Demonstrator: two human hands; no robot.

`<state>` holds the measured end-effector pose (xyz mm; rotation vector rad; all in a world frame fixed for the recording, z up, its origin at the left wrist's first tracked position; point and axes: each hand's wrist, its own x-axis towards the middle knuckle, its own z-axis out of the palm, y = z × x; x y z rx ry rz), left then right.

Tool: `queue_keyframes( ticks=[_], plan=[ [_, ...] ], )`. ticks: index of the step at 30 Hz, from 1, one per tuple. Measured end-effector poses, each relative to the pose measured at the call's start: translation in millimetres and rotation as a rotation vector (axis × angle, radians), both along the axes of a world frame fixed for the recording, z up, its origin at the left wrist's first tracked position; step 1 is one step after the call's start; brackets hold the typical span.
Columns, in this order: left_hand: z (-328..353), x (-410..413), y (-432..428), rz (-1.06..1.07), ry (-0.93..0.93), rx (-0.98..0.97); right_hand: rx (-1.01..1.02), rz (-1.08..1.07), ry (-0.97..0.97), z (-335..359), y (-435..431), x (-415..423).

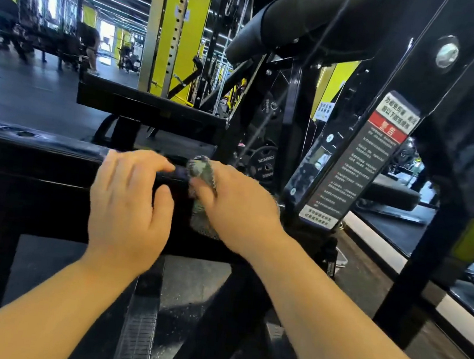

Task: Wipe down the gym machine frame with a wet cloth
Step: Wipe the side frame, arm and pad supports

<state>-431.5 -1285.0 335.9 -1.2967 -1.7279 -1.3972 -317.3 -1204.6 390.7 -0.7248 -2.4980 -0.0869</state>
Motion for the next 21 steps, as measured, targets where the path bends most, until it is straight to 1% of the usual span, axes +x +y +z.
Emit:
queue_keyframes(
  ticks=[2,5,7,9,10,11,14,15,17,18,19,21],
  plan=[
    [-1.9,8.6,7.2,-0.017,0.060,-0.055,-0.014,-0.170,0.038,1.6,10.7,26.3],
    [-3.9,17.9,12.3,-0.059,0.084,-0.086,0.055,-0.288,0.095,-9.6,11.0,23.6],
    [-4.1,26.0,15.3,-0.094,0.086,-0.102,0.148,-0.275,0.173,-21.2,4.3,15.9],
    [-3.3,32.1,18.1,-0.109,0.083,-0.088,0.231,-0.195,0.245,-27.9,0.0,19.5],
    [-1.4,33.7,19.8,-0.116,0.076,-0.072,0.222,-0.153,0.237,-26.2,-0.1,26.5],
    [0.3,35.0,21.4,-0.126,0.065,-0.061,0.152,-0.120,0.180,-21.5,1.0,33.9],
    [16.5,40.8,29.2,-0.158,0.041,-0.049,-0.078,-0.119,-0.002,10.9,3.1,51.0],
    [25.0,43.9,31.1,-0.173,0.031,-0.075,-0.103,-0.121,-0.009,22.6,4.6,53.2],
    [42.2,48.3,34.4,-0.215,-0.026,-0.192,-0.097,-0.104,0.055,49.1,6.5,58.5],
    [47.3,46.7,38.6,-0.212,-0.038,-0.276,-0.041,-0.110,0.085,64.4,6.9,61.7],
    [51.5,44.2,43.5,-0.180,-0.005,-0.367,0.099,-0.115,0.103,80.7,10.5,65.4],
    [56.3,41.0,48.4,-0.082,0.115,-0.524,0.551,-0.102,0.061,114.9,18.8,71.7]
  ],
)
